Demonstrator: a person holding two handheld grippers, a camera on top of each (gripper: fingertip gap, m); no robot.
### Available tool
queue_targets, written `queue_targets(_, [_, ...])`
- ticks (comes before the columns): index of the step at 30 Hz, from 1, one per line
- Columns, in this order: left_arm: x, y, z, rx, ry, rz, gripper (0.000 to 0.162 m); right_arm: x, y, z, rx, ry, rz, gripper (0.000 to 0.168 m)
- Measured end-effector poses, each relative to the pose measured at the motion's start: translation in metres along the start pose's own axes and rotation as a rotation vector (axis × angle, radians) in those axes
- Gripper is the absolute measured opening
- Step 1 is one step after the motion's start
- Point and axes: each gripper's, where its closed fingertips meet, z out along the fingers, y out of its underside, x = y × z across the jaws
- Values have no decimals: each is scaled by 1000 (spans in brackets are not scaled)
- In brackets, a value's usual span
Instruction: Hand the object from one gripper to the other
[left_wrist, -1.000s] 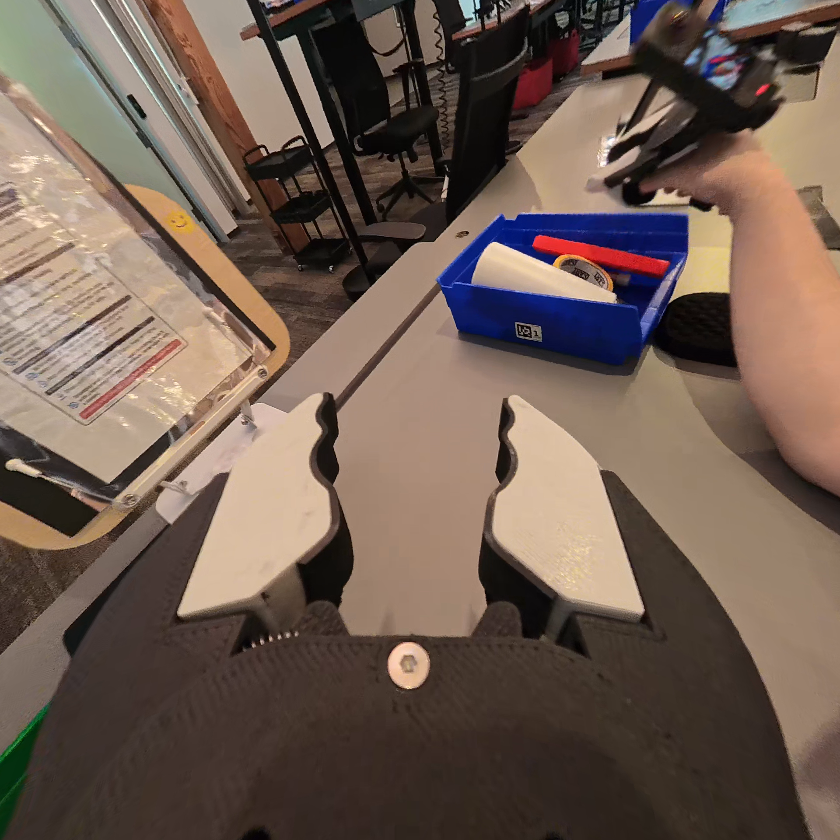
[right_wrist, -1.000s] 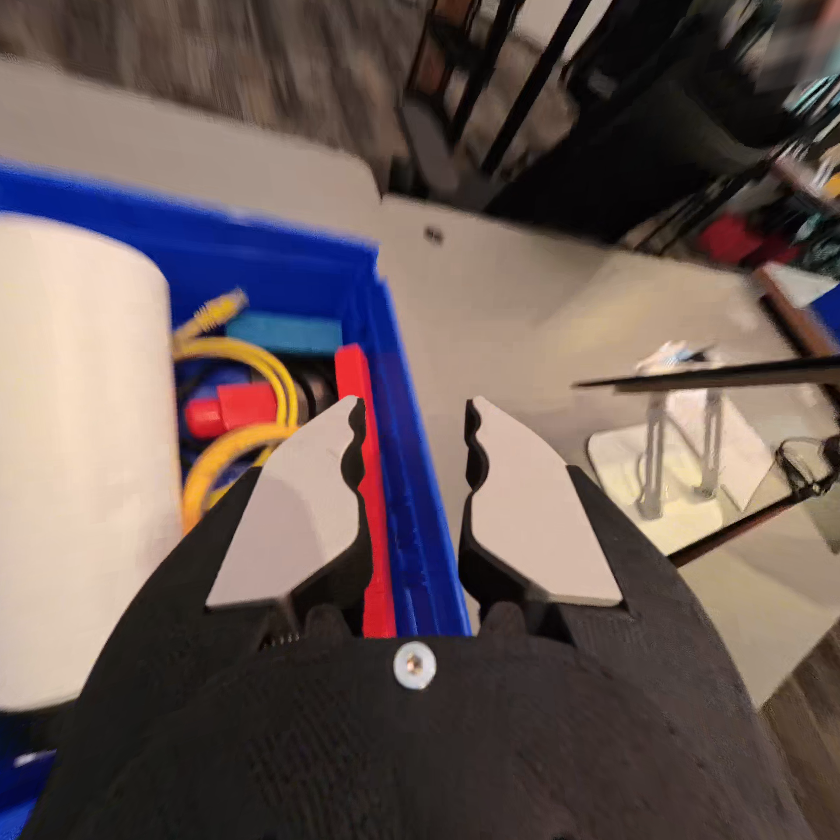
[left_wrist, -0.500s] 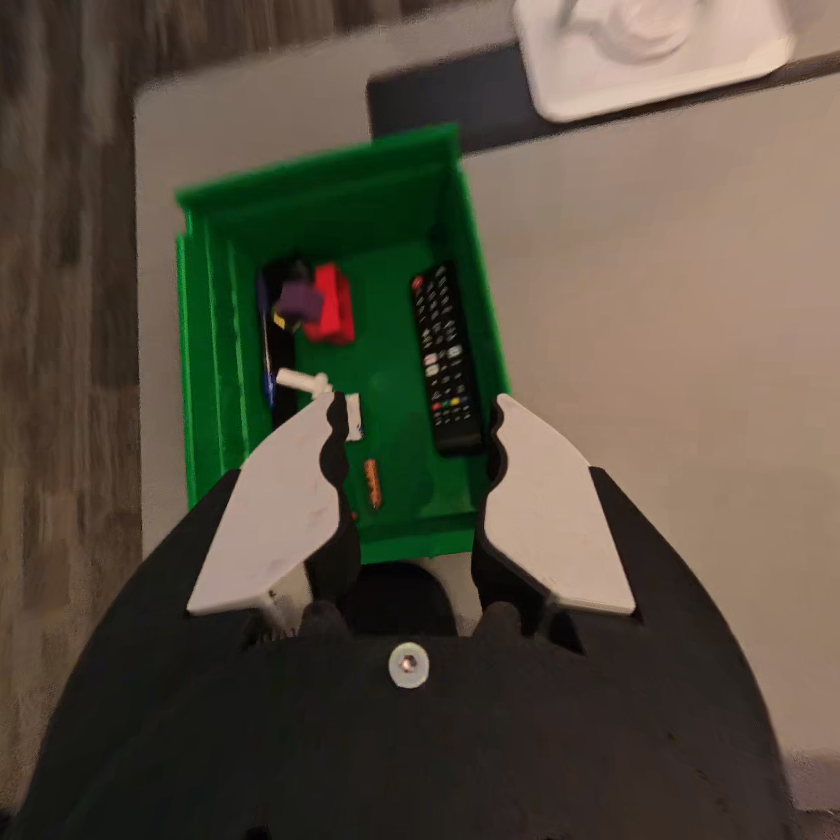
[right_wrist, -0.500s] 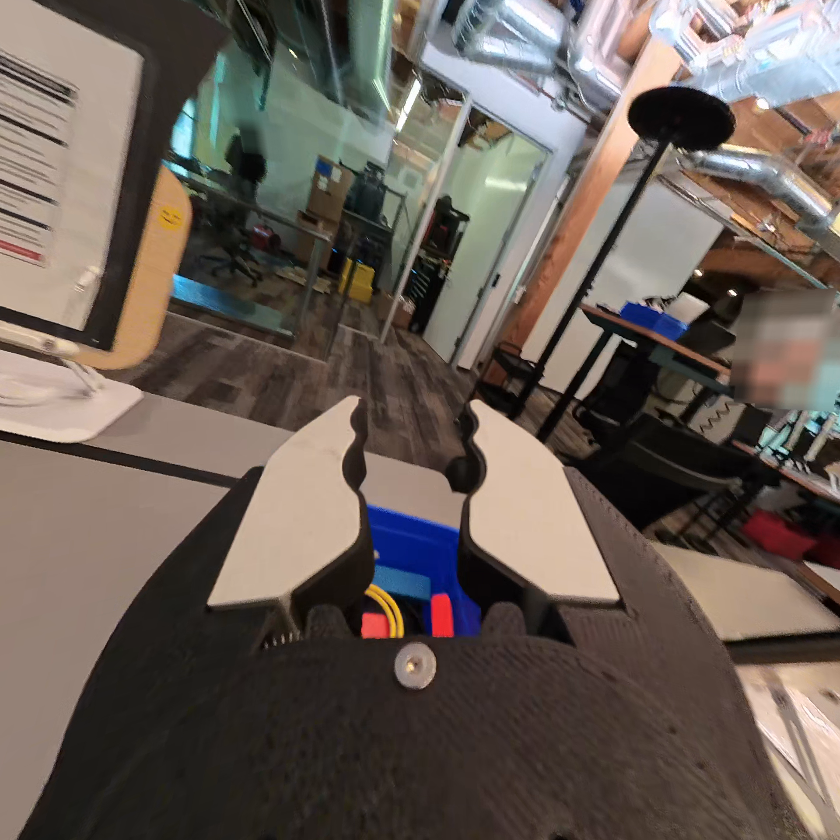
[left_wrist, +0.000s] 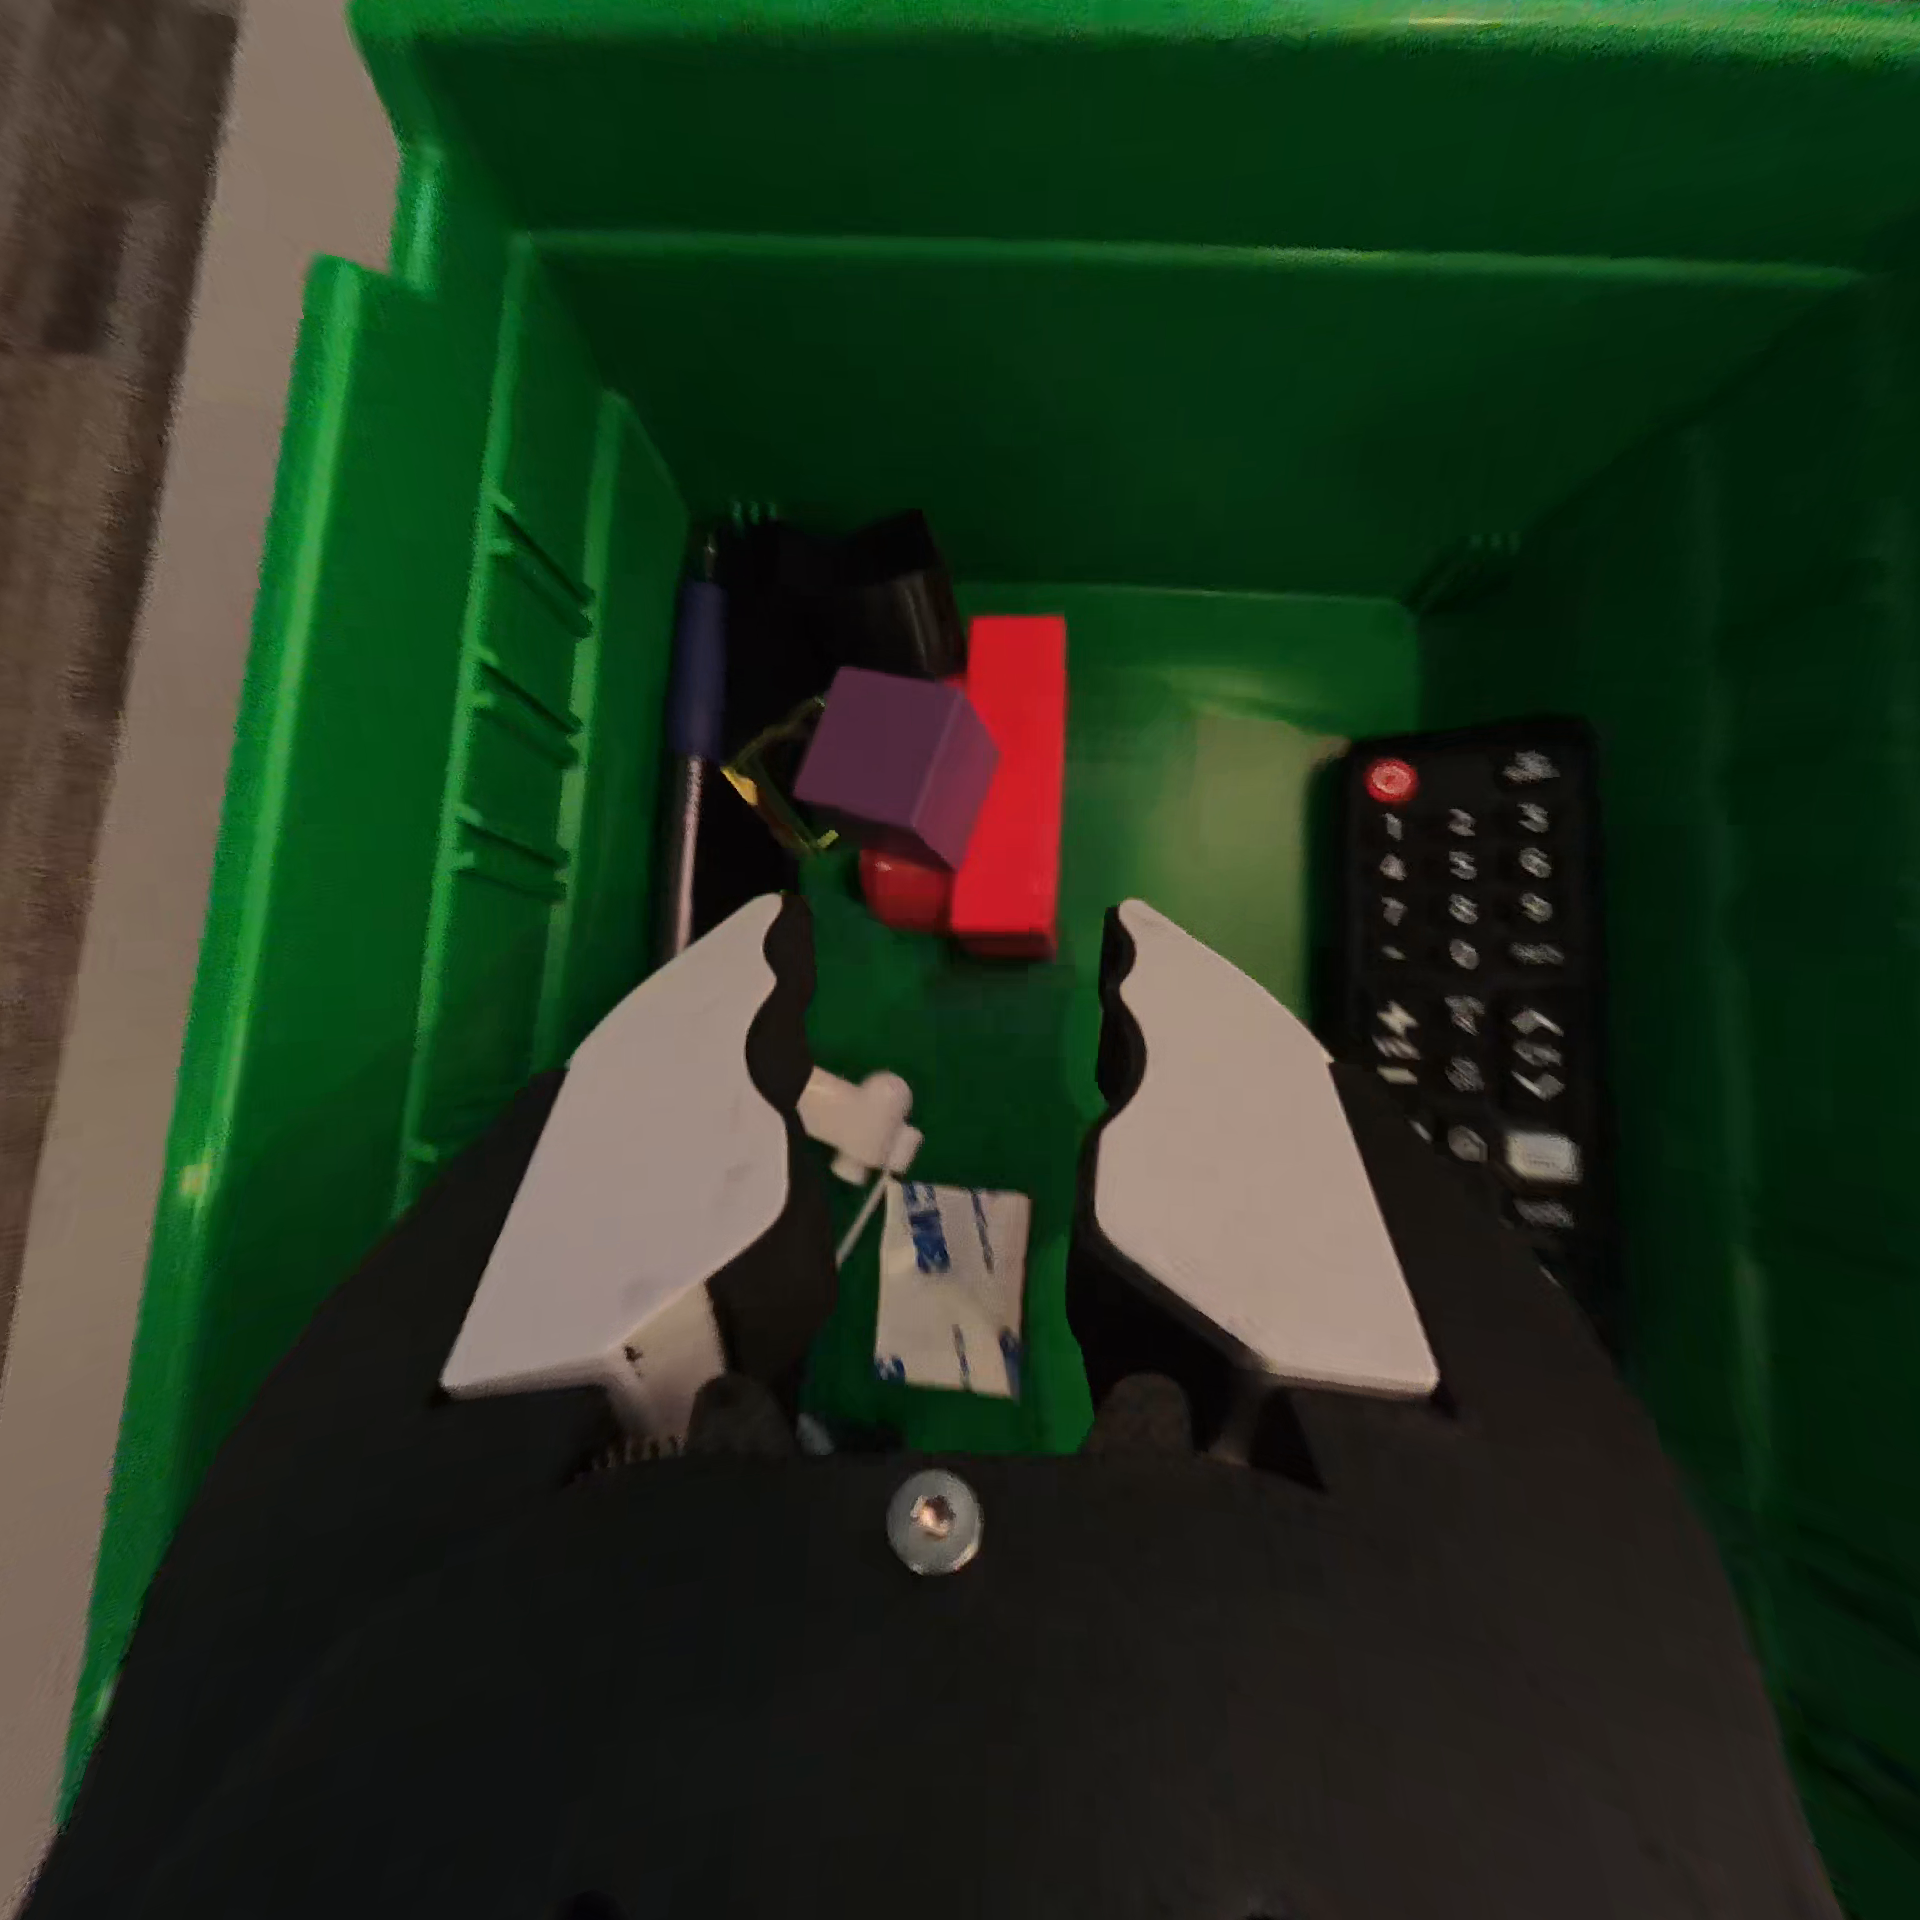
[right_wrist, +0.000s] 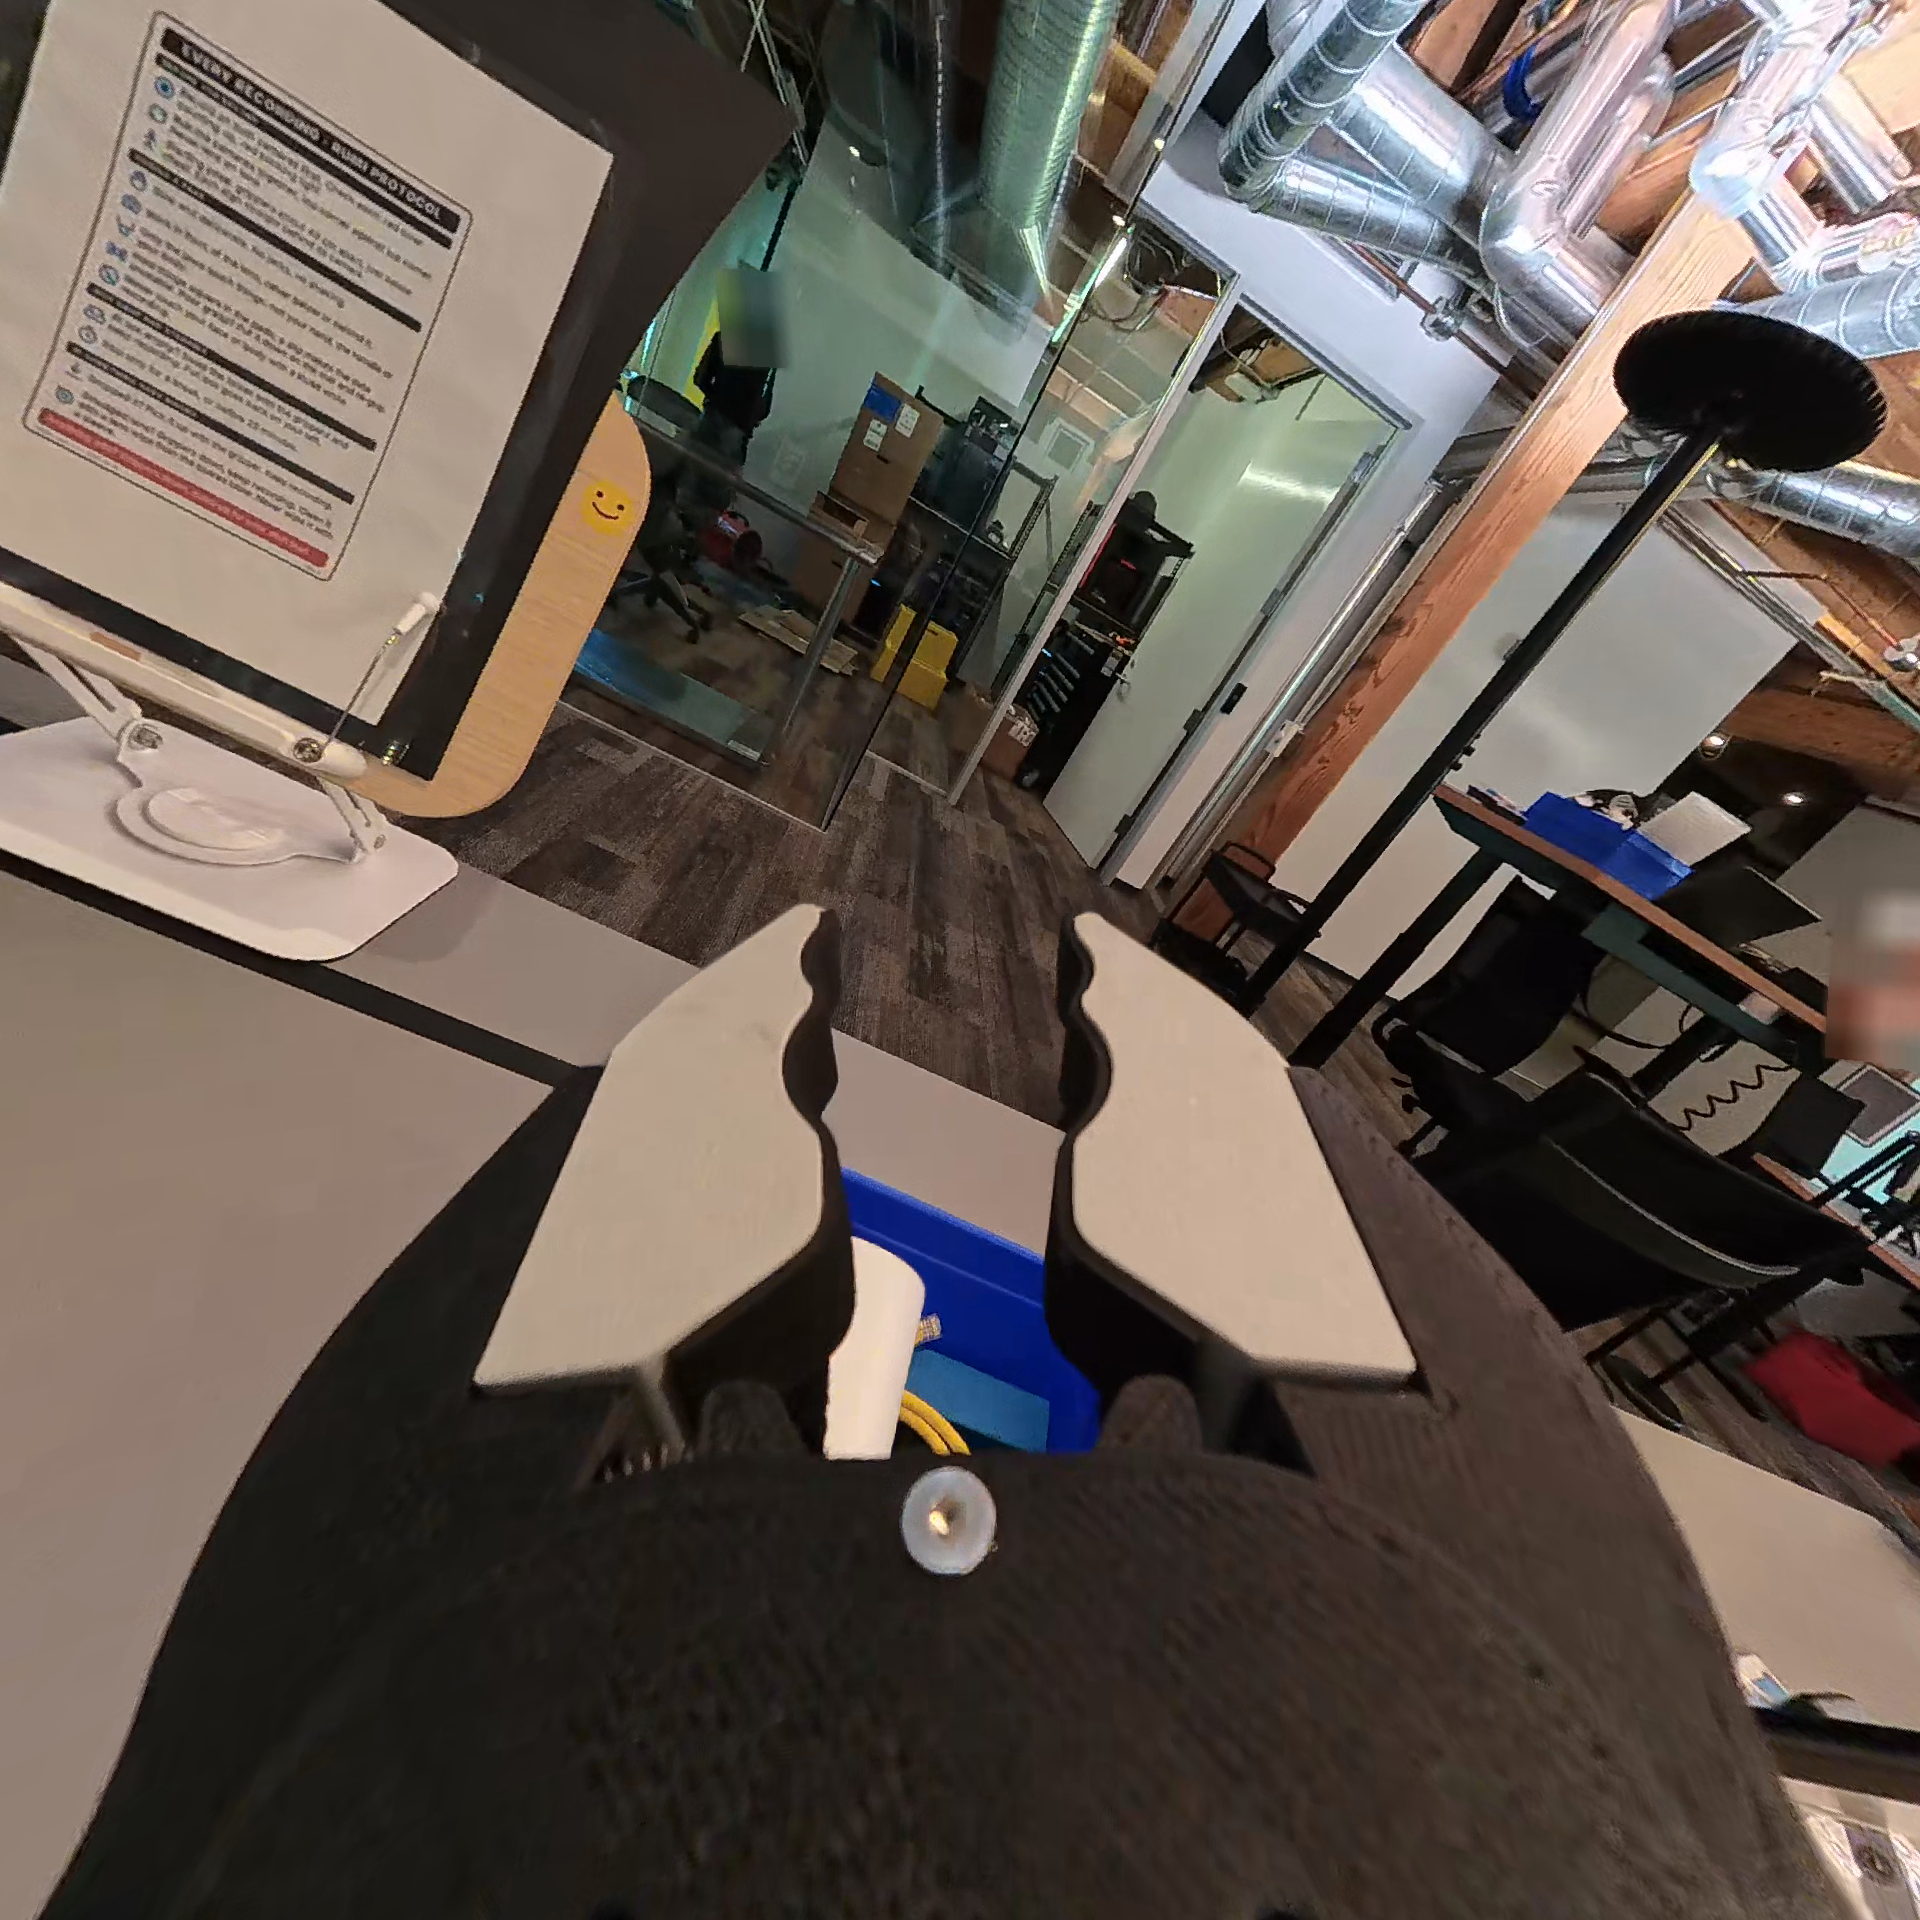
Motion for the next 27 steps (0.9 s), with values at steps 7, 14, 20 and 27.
queue_targets(7, [1,7,25,-27,-53,27,40,-8,-4,1,8,-20,-31,40])
queue_targets(14, [21,16,5,-136,119,-1,38,-10,-2,1,0,-36,-56,40])
queue_targets(20, [40,21,-51,-222,302,-99,38,-13,-2,1,-2,-53,-77,40])
queue_targets(27, [108,-43,-171,193,689,16,36,-49,-28,2,85,-149,-159,41])
